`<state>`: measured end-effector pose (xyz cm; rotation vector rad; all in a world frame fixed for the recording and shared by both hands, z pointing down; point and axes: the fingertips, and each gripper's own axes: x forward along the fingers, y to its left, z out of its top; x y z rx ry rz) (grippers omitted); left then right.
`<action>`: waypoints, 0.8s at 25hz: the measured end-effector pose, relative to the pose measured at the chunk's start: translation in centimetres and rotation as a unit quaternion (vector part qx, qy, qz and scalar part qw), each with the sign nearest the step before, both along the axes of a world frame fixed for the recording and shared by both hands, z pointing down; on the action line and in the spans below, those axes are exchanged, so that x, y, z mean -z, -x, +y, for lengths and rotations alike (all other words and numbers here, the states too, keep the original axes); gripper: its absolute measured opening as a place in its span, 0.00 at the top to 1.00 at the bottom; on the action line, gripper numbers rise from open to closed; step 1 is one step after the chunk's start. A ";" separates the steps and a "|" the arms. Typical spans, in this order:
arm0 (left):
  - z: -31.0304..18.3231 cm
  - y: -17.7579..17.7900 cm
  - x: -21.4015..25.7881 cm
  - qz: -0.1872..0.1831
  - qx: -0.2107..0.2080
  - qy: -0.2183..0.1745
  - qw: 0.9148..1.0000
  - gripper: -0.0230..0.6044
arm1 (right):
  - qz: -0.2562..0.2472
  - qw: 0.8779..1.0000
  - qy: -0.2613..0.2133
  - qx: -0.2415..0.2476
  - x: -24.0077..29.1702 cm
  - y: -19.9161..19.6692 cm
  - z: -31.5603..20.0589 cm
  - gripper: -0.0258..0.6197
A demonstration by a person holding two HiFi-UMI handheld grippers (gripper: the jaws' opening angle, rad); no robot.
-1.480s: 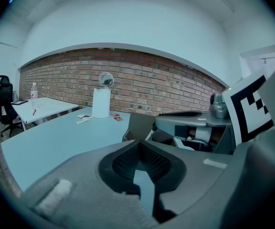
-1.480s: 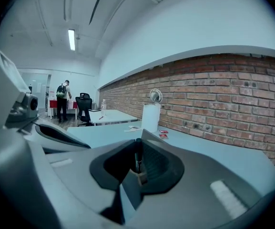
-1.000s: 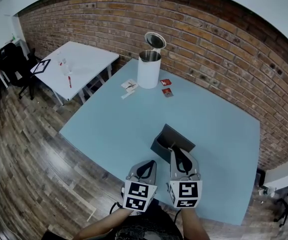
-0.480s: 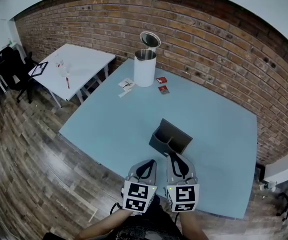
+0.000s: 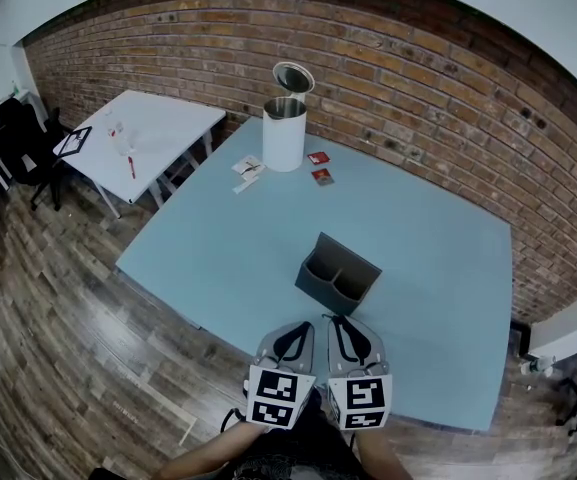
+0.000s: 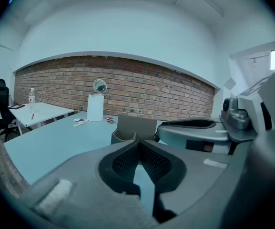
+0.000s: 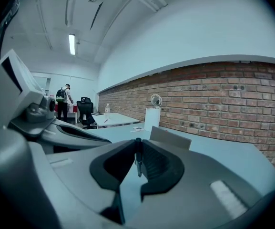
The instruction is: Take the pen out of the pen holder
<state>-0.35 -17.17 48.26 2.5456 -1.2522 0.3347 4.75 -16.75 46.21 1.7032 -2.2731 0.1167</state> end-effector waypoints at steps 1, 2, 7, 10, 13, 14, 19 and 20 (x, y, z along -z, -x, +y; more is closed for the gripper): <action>0.0 0.0 -0.1 0.000 0.000 0.000 1.000 0.97 | 0.000 1.000 0.001 0.000 -0.1 0.0 0.1 0.89; 0.1 0.0 -0.1 0.000 0.000 0.001 1.000 0.97 | 0.000 1.000 0.001 0.000 -0.2 0.1 0.1 0.89; 0.3 0.1 -0.3 0.001 0.002 0.004 1.000 0.97 | -0.002 1.000 0.005 0.002 -0.3 0.1 0.4 0.89; 0.4 0.1 -0.4 0.001 0.002 0.003 1.000 0.97 | -0.004 1.000 0.005 0.000 -0.6 0.0 0.6 0.89; 0.5 0.1 -0.6 0.001 0.002 0.004 1.000 0.97 | -0.004 1.000 0.005 0.002 -0.6 0.1 0.6 0.89; 0.5 0.0 -0.6 0.001 0.002 0.004 1.000 0.97 | -0.003 1.000 0.006 0.002 -0.7 0.1 0.6 0.89; 0.5 0.0 -0.4 0.001 0.002 0.006 1.000 0.97 | -0.003 1.000 0.009 0.002 -0.6 0.1 0.5 0.89; 0.5 0.0 -0.4 0.001 0.001 0.006 1.000 0.97 | -0.003 1.000 0.010 0.002 -0.6 0.1 0.6 0.89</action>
